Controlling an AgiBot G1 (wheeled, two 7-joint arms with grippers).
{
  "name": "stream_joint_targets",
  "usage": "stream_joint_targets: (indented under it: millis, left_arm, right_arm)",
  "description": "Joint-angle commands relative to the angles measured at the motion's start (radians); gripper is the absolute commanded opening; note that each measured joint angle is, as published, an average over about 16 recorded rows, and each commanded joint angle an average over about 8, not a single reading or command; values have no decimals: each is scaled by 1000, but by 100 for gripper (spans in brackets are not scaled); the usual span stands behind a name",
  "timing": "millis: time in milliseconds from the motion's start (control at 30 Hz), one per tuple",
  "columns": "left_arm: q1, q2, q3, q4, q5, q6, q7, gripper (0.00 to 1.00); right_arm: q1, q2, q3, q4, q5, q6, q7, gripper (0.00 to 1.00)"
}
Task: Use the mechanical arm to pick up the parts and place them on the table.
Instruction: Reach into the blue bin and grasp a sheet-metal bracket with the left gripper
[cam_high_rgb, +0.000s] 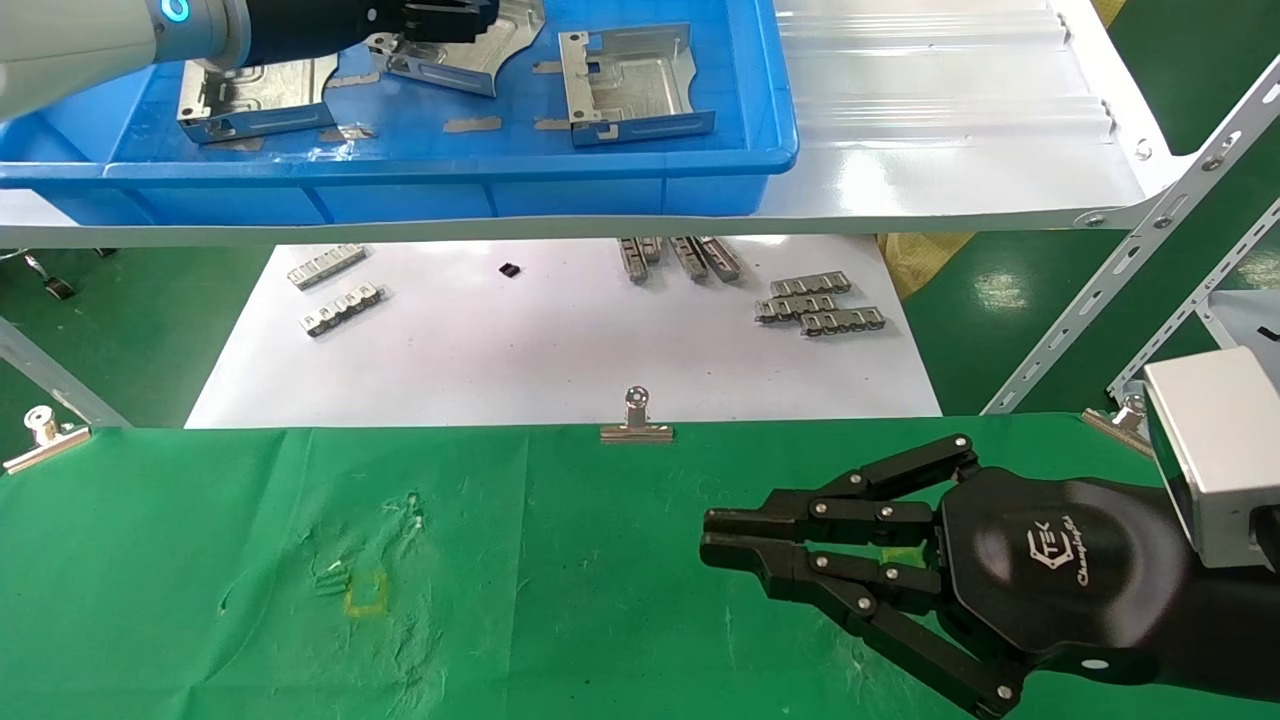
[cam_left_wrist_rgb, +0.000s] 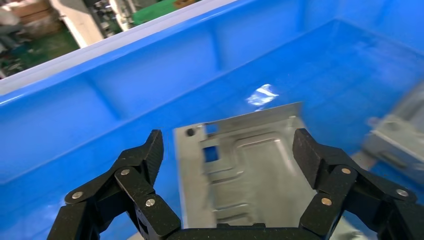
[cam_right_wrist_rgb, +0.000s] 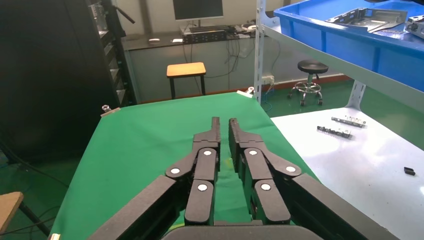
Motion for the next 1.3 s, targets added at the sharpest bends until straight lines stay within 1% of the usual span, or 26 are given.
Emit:
stream_joint_targets:
  millis: [33,367,733,1100,1200,1300]
  left_arm:
    - [-1,6,-1,12,-1,-33,3,0]
    - [-10,12,16,41,24,-91,-5,0]
    - [-14,11,38,48,56,-93,-21,0]
    - [-19,-9,33,36,49,-47,-30,0]
    - [-27,-24,24,23,36,-10,-23,0]
    - [-38,-47,13,3,19,54,-8,0]
  right_arm:
    - [0,0,0,0,0,0,0,100]
    - [0,0,0,0,0,0,0,100]
    - [0,0,-1,0,1,0,0,100]
    - [0,1,-1,0,1,1,-1,100]
    - [0,1,-1,0,1,1,-1,100]
    - [0,1,-2,0,1,1,-1,100]
